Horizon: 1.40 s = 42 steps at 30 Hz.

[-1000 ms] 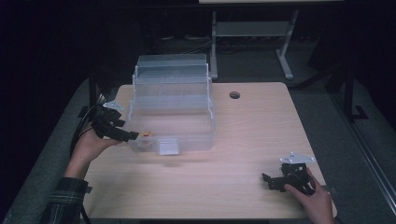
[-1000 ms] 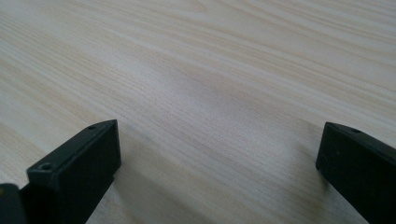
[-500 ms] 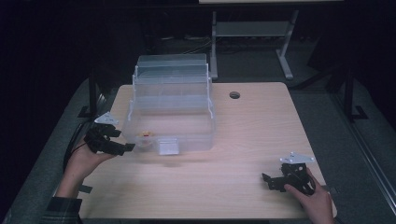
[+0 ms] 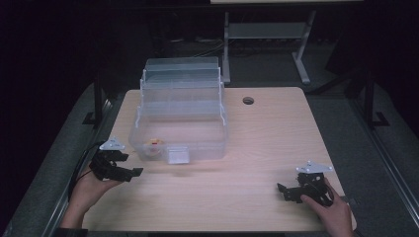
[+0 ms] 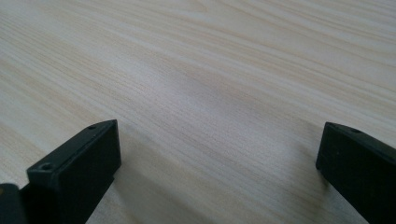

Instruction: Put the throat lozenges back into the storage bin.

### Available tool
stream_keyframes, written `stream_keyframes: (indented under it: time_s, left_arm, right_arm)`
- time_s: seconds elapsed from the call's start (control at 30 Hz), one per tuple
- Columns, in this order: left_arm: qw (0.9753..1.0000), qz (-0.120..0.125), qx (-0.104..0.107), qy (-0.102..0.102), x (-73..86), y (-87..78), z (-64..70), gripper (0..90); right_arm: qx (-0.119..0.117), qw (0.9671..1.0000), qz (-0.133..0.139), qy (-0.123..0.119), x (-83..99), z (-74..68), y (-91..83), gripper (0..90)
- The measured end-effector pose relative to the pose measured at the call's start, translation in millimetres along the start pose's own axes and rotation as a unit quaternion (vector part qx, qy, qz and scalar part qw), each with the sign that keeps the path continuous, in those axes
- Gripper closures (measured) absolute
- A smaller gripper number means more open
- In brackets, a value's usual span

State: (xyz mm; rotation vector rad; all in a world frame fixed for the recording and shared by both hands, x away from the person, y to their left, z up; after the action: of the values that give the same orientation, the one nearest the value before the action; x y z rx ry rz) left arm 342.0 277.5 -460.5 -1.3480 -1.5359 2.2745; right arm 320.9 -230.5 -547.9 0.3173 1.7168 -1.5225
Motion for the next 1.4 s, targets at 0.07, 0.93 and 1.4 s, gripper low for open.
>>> stream_keyframes:
  time_s: [0.07, 0.93, 1.4]
  left_arm:
    - [1.0, 0.0, 0.002, 0.0, 3.9, 2.5, 1.7, 18.9]
    - [0.9994, 0.022, -0.012, 0.021, 42.6, 40.1, 15.0, 16.6]
    - [0.9992, 0.03, -0.007, 0.025, 57.6, 52.1, 20.4, 13.3]
  right_arm:
    - [0.0, 1.0, 0.0, 0.0, 0.0, 0.0, 0.0, 0.0]
    - [0.0, 1.0, 0.0, 0.0, 0.0, 0.0, 0.0, 0.0]
    - [0.0, 1.0, 0.0, 0.0, 0.0, 0.0, 0.0, 0.0]
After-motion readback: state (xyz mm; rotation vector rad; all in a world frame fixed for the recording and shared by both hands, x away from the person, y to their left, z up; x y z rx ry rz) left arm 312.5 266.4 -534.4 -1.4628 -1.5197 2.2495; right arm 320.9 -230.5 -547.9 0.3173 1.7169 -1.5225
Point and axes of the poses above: each handheld gripper's, and its own axes: y roughly forward along the jaws, x roughly out of its underside, z roughly to its right, the point moved 9 cm from there along y, roughly forward along the jaws, and after that the axes turned 6 degrees about x, right-handed, at the moved point
